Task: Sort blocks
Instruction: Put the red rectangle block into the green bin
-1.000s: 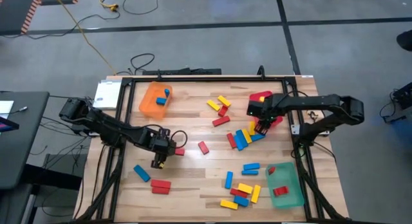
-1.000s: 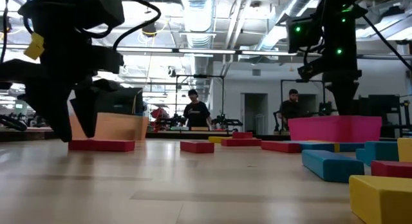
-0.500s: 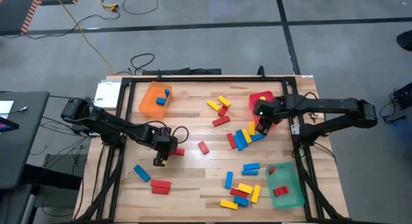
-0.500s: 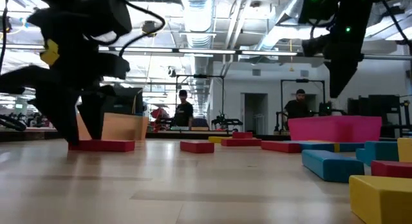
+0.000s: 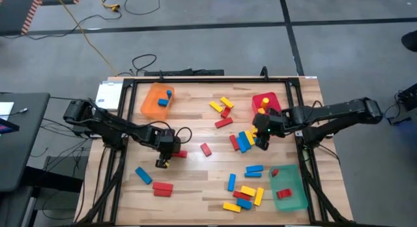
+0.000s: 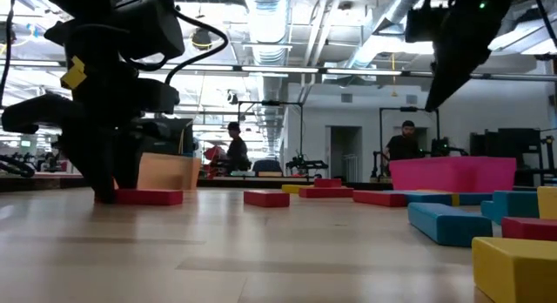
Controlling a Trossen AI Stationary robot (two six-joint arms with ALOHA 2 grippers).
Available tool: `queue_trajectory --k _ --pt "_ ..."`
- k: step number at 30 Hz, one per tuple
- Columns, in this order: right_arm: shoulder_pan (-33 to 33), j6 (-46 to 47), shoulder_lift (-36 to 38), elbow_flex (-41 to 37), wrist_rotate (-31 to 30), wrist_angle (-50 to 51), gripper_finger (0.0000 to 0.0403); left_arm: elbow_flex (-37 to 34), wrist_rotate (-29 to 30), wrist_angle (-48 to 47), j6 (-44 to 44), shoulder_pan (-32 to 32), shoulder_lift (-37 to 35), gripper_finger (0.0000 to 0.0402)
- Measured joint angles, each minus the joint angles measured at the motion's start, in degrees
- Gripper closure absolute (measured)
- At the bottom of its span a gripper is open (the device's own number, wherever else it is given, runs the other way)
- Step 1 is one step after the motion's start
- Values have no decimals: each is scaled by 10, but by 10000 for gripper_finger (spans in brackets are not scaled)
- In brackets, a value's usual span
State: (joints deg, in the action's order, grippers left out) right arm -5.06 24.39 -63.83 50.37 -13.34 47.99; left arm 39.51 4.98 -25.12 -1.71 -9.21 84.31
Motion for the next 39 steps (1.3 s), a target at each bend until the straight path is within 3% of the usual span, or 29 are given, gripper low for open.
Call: queue_trajectory --k 9,19,27,33,39 --pt "-105 -3 0 0 -12 -126 227 0 6 65 -6 1 -8 284" --pt "-232 -10 -8 -3 -173 -236 227 1 -3 271 -52 -1 -75 284" --pt "-248 -95 -58 -26 -216 -402 204 2 -22 434 -78 -2 -83 284" --pt "-228 -174 -112 -26 -219 -523 161 2 -22 499 -79 -4 -83 284" --pt "-222 -309 -163 -25 -265 -679 158 2 -14 532 -81 -5 -83 284"
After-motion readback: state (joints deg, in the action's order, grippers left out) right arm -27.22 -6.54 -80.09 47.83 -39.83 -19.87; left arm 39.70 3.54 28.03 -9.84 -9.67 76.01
